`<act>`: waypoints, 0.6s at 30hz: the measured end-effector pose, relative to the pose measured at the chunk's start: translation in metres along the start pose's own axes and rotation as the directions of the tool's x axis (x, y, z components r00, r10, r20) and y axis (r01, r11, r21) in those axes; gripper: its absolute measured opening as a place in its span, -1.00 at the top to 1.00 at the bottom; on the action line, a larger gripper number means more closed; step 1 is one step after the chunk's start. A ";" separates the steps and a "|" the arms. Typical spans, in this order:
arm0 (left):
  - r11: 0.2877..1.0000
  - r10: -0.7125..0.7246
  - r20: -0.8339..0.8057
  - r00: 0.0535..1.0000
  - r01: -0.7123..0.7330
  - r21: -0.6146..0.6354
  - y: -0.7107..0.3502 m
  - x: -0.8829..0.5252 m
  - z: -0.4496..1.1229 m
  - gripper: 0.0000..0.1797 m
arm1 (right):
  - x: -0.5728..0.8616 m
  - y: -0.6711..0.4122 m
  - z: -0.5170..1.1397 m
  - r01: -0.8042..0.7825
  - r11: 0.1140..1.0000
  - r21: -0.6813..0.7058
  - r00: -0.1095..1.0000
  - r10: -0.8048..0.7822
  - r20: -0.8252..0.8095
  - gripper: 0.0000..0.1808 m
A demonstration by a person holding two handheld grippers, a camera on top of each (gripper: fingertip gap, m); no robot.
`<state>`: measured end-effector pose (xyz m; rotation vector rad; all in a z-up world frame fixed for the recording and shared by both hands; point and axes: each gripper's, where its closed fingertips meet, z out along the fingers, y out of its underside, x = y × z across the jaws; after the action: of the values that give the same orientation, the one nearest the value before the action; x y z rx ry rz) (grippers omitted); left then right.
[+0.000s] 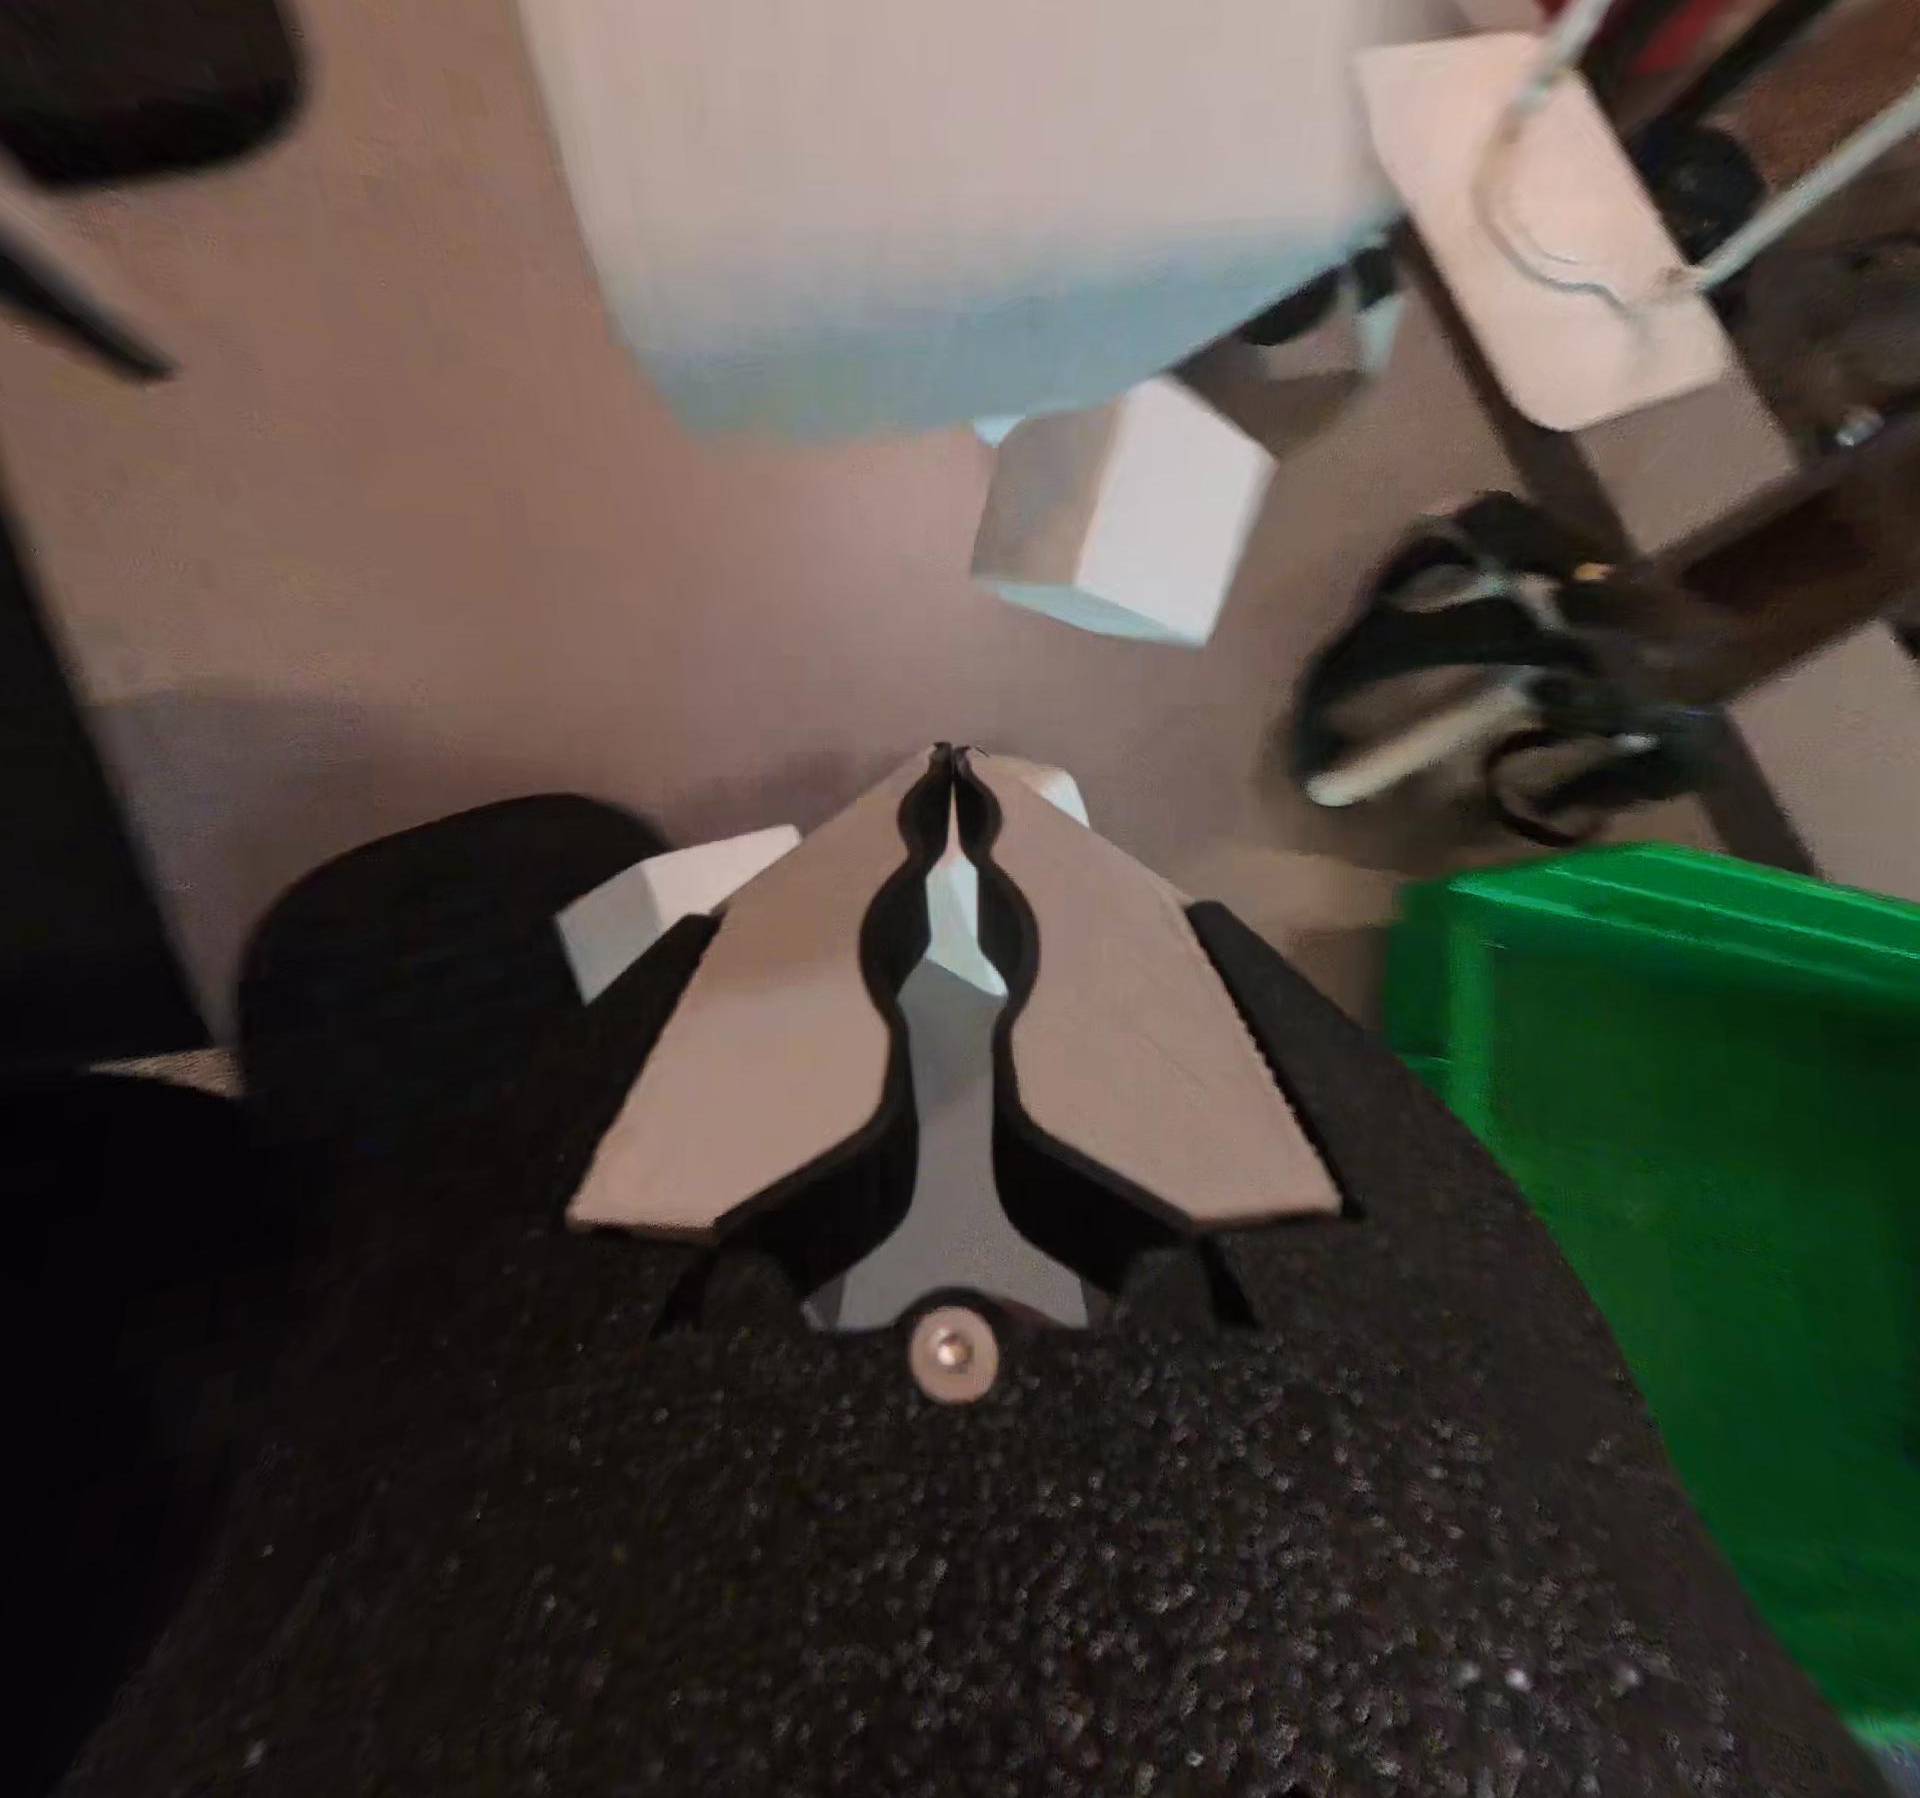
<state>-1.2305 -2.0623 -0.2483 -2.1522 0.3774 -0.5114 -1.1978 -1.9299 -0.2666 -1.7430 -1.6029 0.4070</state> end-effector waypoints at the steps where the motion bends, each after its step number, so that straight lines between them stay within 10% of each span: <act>1: 1.000 -0.002 0.006 1.000 0.002 0.001 0.000 -0.001 -0.001 0.38 | 0.016 -0.004 -0.001 -0.008 1.000 -0.005 1.000 0.007 -0.019 0.98; 11: 1.000 -0.020 0.079 0.997 0.019 0.010 0.000 -0.014 -0.002 0.41 | 0.034 0.031 -0.015 -0.309 0.950 -0.033 0.936 0.310 0.167 0.74; 18: 1.000 -0.011 0.187 0.982 0.013 -0.009 0.003 -0.031 -0.003 0.42 | 0.005 0.046 0.038 -0.229 0.958 -0.175 0.934 0.267 0.238 0.51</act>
<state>-1.2590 -2.0525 -0.2564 -2.1921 0.2626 -0.3104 -1.1885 -1.9121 -0.3228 -2.0848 -1.6267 0.6806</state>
